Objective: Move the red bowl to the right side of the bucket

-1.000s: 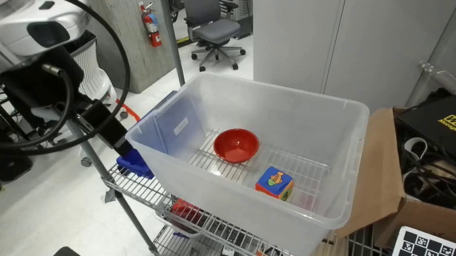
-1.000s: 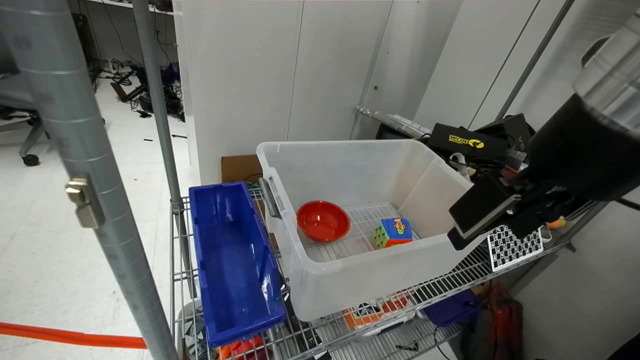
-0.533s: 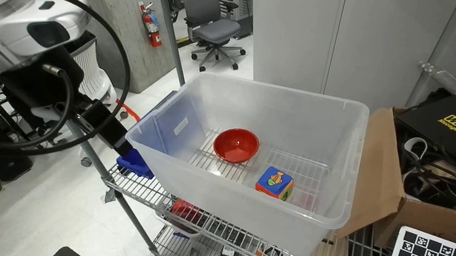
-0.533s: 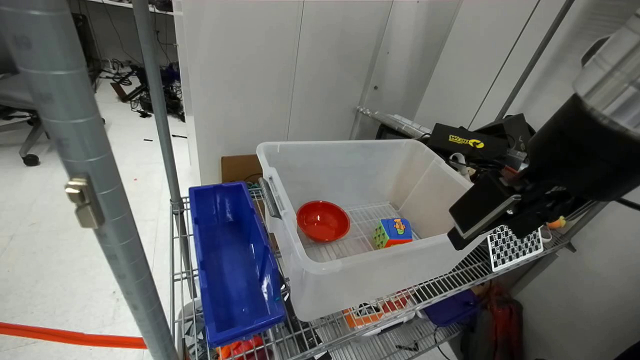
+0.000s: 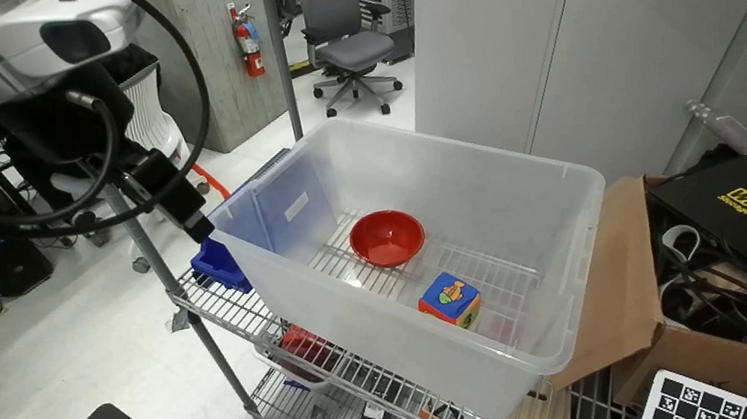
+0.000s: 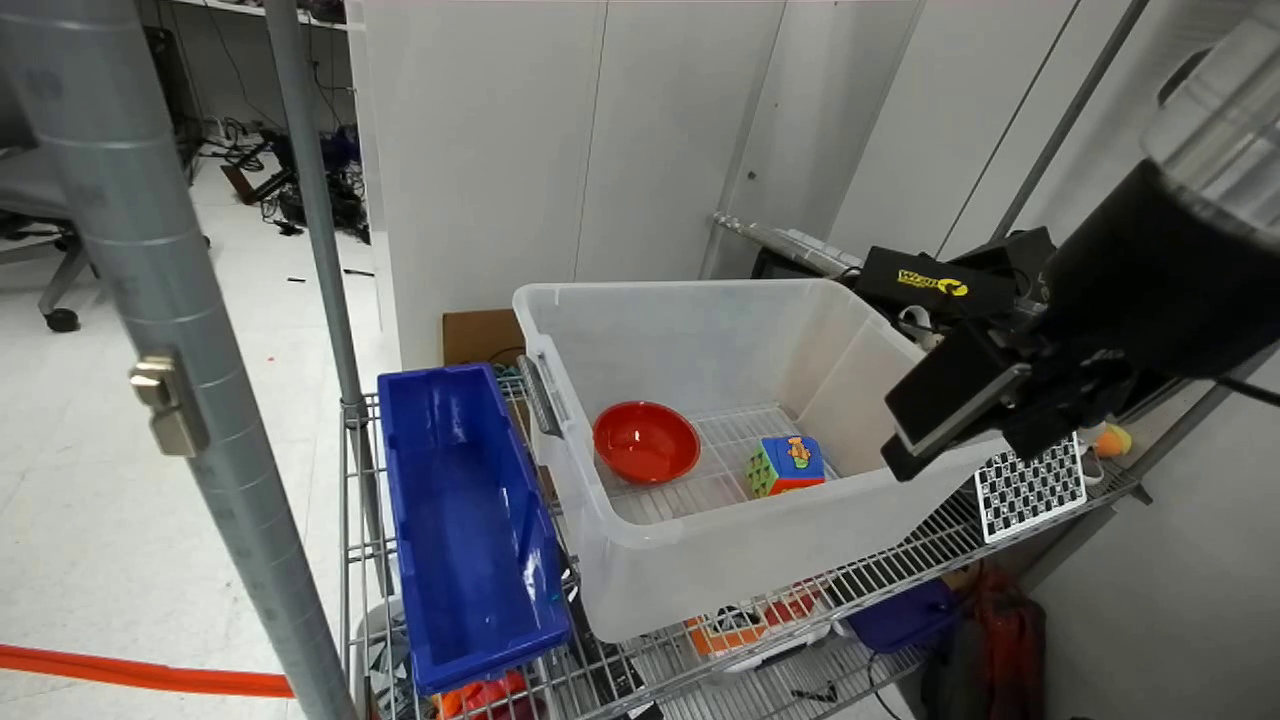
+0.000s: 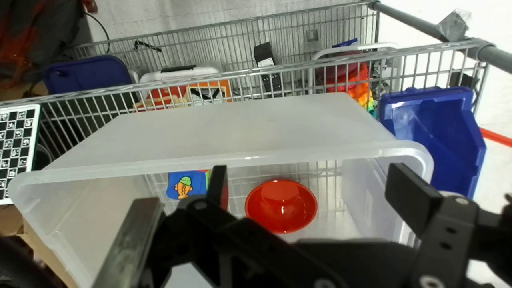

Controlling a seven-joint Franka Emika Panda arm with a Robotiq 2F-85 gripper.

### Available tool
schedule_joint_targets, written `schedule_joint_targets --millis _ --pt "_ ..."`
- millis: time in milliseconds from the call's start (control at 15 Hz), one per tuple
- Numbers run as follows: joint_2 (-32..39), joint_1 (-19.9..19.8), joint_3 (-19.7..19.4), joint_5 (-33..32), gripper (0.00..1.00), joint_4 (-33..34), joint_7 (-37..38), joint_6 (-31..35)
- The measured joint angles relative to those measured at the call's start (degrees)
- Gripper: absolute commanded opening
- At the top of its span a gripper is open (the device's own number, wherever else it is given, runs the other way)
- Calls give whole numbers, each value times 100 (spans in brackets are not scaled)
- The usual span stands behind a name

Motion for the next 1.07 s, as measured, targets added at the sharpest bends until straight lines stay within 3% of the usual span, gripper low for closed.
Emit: schedule_joint_targets --millis 400,667,1067 --pt "1062 -69 -184 -30 100 1166 121 789" --pt "2355 -78 -438 -35 100 2301 128 1406" --pt "4524 -122 -709 333 100 4183 122 1478"
